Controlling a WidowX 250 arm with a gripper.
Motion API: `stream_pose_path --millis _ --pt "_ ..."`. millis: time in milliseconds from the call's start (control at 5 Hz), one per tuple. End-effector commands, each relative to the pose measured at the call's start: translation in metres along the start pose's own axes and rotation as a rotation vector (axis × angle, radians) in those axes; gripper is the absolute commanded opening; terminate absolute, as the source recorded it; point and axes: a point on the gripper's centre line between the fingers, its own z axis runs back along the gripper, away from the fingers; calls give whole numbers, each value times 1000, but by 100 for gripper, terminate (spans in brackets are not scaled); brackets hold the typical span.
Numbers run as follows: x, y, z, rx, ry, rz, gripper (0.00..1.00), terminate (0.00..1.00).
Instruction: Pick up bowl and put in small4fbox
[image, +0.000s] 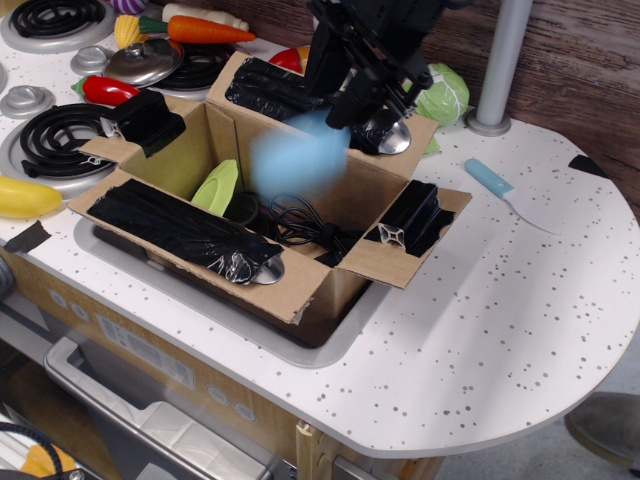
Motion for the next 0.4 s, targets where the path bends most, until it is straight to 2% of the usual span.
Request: stream_pose_path --millis 0,200 --pt "2 3 23 18 -66 10 100 0" --pt "2 3 23 18 -66 10 100 100"
